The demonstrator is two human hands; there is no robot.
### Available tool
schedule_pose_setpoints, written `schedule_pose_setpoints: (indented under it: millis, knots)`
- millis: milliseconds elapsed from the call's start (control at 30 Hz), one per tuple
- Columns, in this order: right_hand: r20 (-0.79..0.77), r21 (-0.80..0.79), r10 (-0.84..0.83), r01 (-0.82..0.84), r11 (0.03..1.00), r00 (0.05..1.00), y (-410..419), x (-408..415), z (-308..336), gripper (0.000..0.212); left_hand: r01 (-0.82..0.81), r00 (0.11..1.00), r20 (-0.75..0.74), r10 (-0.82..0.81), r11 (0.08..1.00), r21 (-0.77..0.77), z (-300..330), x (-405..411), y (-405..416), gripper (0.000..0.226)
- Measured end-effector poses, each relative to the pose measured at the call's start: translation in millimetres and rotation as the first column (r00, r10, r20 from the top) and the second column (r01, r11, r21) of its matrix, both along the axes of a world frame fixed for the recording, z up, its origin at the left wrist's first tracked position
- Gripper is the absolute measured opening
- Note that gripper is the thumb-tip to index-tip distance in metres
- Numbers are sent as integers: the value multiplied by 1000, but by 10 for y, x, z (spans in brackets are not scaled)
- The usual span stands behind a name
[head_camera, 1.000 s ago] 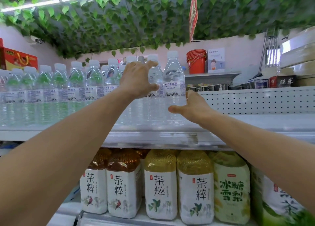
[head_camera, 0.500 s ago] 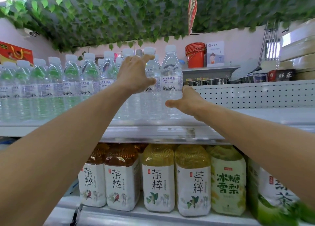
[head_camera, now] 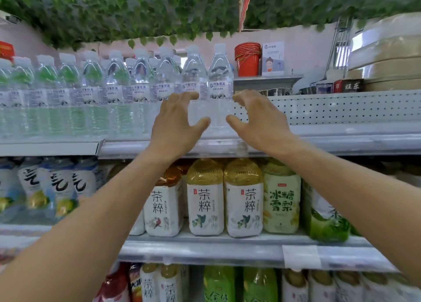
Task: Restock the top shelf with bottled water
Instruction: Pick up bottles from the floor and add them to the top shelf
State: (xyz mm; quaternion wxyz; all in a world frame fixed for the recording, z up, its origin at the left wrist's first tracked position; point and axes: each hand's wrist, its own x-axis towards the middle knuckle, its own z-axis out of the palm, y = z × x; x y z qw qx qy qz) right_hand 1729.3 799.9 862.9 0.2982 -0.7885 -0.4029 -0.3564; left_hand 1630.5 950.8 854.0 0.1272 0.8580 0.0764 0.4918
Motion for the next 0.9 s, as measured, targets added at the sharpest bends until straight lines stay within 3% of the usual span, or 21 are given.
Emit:
schedule_pose_setpoints:
  millis: [200,333,533,733,900]
  knots:
    - [37,35,-11,10,999,999,-402,-451,-610,36,62,996,-65,-66,996,-65,-756,-449,-308,49]
    - [-119,20,5,-3,1000,993,-685,-637,-1225,29,36,977,-210,-48,998,-60,-1304,-642,-432,40]
    - [-404,-164,-63,-4,986,913,-1042,-608,-2243,28,38,908,-405,-104,985,-168,-2154,-706,-650,35]
    - [-650,-364,-211,-56,930,730,-1633,-555,-3180,27,42,736,-615,-283,926,-376,-3139,-603,-1242,33]
    - [-778,-423,-331,-56,904,534,-2539,-465,-4190,21,-58,540,-695,-475,802,-594,-4281,-485,-2009,28]
